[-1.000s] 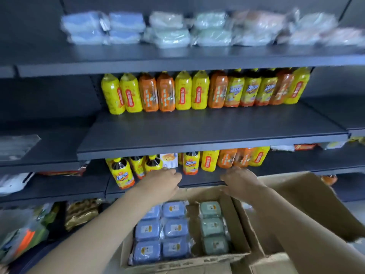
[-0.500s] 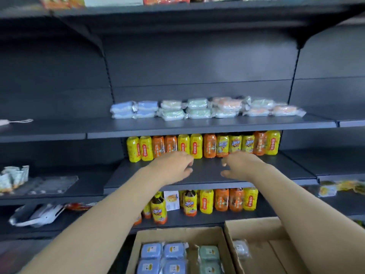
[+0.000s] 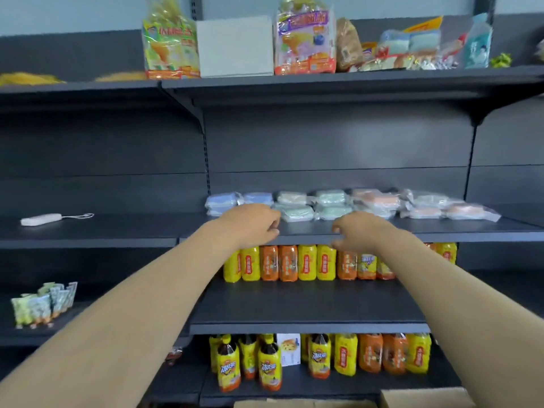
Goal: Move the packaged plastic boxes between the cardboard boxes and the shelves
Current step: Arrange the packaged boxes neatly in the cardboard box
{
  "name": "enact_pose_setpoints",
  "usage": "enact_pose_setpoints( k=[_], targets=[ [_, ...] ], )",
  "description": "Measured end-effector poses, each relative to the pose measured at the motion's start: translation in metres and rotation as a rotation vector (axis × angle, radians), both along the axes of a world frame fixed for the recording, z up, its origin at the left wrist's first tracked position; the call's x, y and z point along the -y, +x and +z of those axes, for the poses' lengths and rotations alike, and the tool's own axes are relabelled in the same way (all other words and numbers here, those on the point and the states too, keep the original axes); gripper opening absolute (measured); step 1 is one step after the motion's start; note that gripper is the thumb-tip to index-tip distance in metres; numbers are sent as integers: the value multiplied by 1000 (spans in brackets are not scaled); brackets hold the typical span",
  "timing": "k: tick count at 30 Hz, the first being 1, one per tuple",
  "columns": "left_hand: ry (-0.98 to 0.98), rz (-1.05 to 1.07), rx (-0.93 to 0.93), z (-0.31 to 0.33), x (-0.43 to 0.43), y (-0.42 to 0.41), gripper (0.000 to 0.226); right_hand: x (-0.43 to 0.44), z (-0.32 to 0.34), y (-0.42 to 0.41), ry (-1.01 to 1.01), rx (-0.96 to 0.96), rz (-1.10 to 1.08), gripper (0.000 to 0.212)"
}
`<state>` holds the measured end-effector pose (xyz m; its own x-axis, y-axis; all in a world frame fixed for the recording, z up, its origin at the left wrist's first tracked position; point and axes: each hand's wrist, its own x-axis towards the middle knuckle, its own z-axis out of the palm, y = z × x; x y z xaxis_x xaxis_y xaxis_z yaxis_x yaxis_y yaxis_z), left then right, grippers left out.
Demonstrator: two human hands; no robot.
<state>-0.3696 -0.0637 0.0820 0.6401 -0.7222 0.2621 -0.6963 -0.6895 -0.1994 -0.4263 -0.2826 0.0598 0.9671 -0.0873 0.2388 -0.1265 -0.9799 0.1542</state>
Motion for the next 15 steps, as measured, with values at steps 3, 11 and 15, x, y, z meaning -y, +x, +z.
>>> enact_pose_setpoints(
  k=[3, 11, 15],
  targets=[
    [-16, 17, 37, 4, -32, 20, 24, -29, 12, 23, -10, 49, 19, 44],
    [-57, 81, 58, 8, -93, 86, 22, -73, 28, 96, 5, 59, 47, 46],
    [-78, 96, 65, 8, -102, 126, 23, -78, 29, 141, 0, 39, 44, 44]
  ],
)
